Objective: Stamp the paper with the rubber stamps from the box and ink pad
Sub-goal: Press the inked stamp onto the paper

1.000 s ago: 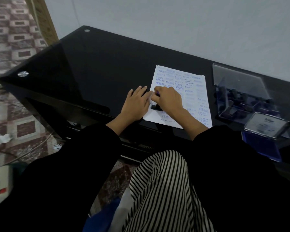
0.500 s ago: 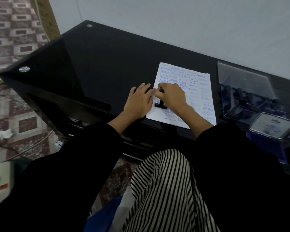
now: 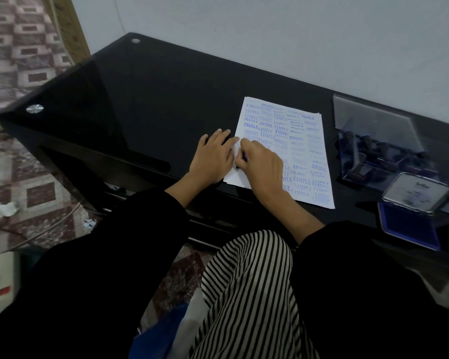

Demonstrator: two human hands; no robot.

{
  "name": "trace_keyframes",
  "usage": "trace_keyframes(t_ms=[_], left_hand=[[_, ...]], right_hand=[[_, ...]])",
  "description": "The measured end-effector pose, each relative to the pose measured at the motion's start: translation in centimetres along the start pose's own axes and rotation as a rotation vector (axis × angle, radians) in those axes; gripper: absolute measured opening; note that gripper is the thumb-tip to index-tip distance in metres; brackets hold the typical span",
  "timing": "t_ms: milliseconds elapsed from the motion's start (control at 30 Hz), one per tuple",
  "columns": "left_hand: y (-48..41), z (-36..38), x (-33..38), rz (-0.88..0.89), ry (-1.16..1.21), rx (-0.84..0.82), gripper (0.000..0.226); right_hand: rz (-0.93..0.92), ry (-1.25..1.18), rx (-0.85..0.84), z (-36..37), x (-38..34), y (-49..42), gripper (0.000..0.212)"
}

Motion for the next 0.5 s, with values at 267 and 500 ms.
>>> trace_keyframes(t_ms=[267,500], left_hand=[[-0.06,0.0,0.14,-0.004,-0.004,-0.007,0.042],[-0.09,-0.07,0.15,-0.008,-0.013,-0.02,0.042]], right_hand=[[-0.066,0.083,0.096,0.25,0.07,0.76,0.025],[-0.048,0.039,0.133,0.25,0.19,0.24,0.028]])
Point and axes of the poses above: each hand's wrist, its own y-axis away from the middle knuckle, its own z-axis out of the palm, x = y × z, the point moved 1 cm from there along -y, towards the middle knuckle, and after that the axes turned 11 degrees about z, right-handed, at the moved point
